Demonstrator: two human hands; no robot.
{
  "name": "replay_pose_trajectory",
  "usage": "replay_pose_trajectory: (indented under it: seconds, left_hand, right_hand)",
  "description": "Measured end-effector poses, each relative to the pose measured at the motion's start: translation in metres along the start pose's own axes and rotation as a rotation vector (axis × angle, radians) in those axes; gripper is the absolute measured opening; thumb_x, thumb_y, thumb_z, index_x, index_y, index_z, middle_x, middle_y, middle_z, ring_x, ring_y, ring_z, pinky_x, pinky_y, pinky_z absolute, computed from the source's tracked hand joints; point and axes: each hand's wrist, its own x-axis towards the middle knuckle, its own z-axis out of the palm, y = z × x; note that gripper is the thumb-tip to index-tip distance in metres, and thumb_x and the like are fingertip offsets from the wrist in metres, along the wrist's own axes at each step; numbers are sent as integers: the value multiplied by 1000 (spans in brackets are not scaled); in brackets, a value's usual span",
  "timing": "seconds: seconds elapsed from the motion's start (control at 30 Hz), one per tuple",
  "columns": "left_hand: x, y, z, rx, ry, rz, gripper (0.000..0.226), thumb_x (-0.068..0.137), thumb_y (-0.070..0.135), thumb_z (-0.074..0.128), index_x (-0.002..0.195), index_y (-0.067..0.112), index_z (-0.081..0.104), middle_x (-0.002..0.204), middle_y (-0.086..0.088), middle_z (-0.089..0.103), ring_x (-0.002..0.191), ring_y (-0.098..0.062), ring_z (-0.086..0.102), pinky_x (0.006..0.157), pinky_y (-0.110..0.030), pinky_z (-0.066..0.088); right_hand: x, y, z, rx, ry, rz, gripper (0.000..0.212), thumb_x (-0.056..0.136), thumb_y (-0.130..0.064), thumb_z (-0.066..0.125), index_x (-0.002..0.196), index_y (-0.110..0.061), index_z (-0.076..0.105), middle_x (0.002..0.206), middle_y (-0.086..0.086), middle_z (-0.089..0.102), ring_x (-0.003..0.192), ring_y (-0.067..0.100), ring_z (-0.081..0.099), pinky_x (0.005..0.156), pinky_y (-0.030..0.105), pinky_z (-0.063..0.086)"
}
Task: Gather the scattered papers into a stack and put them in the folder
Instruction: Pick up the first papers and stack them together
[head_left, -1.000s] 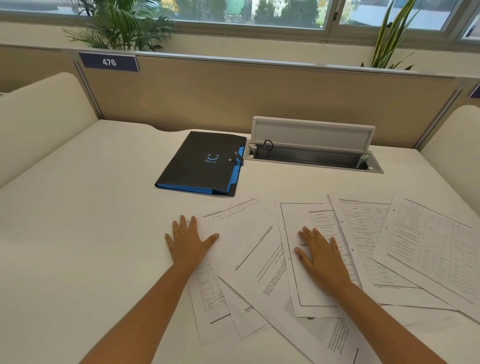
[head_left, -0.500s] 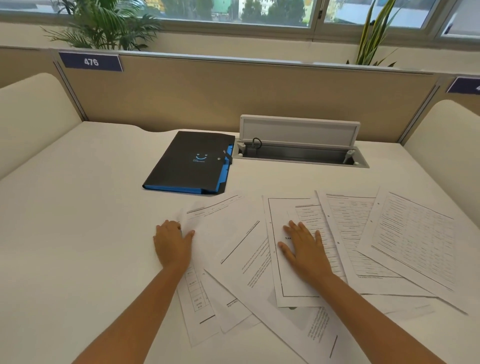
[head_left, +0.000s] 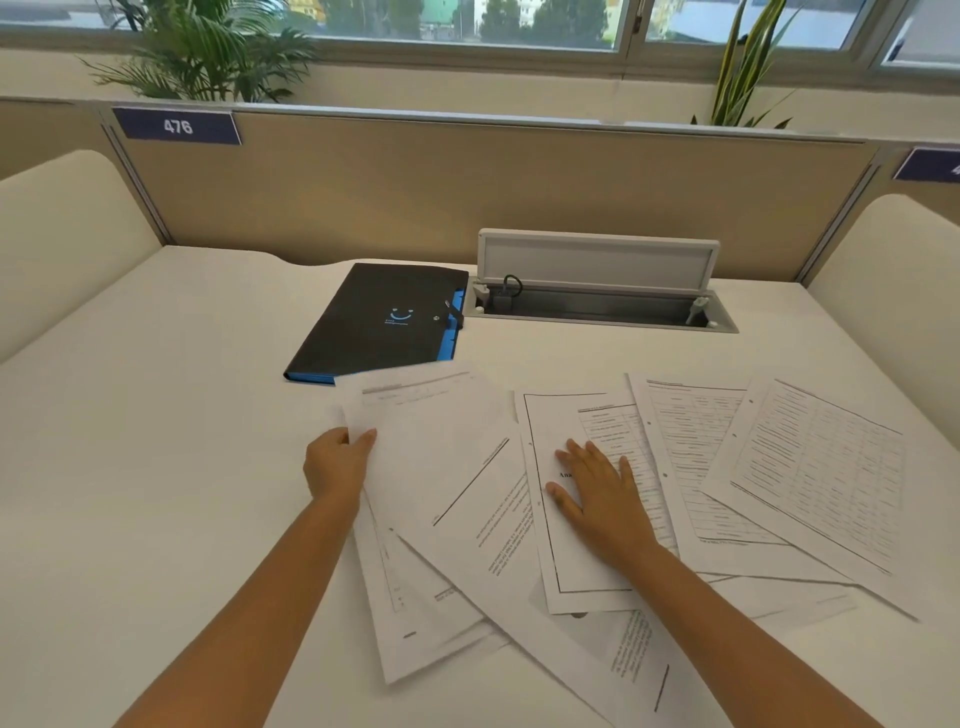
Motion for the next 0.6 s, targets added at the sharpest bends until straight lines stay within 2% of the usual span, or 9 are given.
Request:
replay_pose_trajectory:
  seconds: [0.1,0.17,0.23,0.3,0.37,0.43,0.53,0.6]
  left_hand:
    - [1,19,-17,-105,88,172,20,87,22,57,91,2,60,89,-7,59,82,-22,54,75,-32,45]
    - [3,38,-29,-147,134,315,21,90,21,53,99,2,57,92,-5,57,83,-22,54,74,-31,45]
    - [7,59,-42,-173,179,425,15,92,20,49,99,7,54,93,-6,55,83,-21,53,73,-31,44]
    - [14,78,-54,-248,191,463,7,93,19,46,96,13,49,97,-8,55,85,-20,53,77,-34,46]
    - [17,92,-66,-344,163,490,8,93,17,45,99,13,48,101,-9,56,83,-13,55,82,-35,48]
    - [15,105,-77,-443,111,549,8,94,17,45,101,16,48,102,0,58,81,-1,57,83,-28,51]
    - [3,124,-87,-559,-7,655,17,94,20,45,106,31,48,105,17,59,88,5,63,74,-15,53]
    - [-7,133,-87,-585,-82,716,22,94,22,44,112,34,46,109,18,59,94,4,63,72,-13,53]
  right_hand:
    - [4,1,-3,-10,-1,2,54,94,-52,26,144,-29,23,156,-10,16,144,9,4,118,46,0]
    - [7,-1,-6,-16,-10,8,54,95,-50,27,144,-28,23,156,-9,16,144,10,4,118,47,1]
    - [10,-4,-8,-17,-37,16,55,95,-50,27,144,-27,22,156,-8,14,145,12,3,118,48,1]
    - [13,-11,-12,14,-66,17,56,94,-50,30,144,-26,21,157,-6,13,145,14,3,117,49,-1]
    - [16,-22,-19,96,-68,-1,59,93,-51,34,145,-26,20,157,-4,12,145,15,4,117,47,-2]
    - [22,-39,-32,226,-16,-27,63,91,-52,40,145,-26,20,157,-3,15,145,16,9,118,46,1]
    - [34,-68,-63,462,105,-63,69,86,-52,49,144,-27,21,155,-2,20,143,18,19,117,46,16]
    - [42,-83,-86,593,195,-87,74,83,-50,55,144,-27,19,155,-2,21,141,18,23,112,43,24]
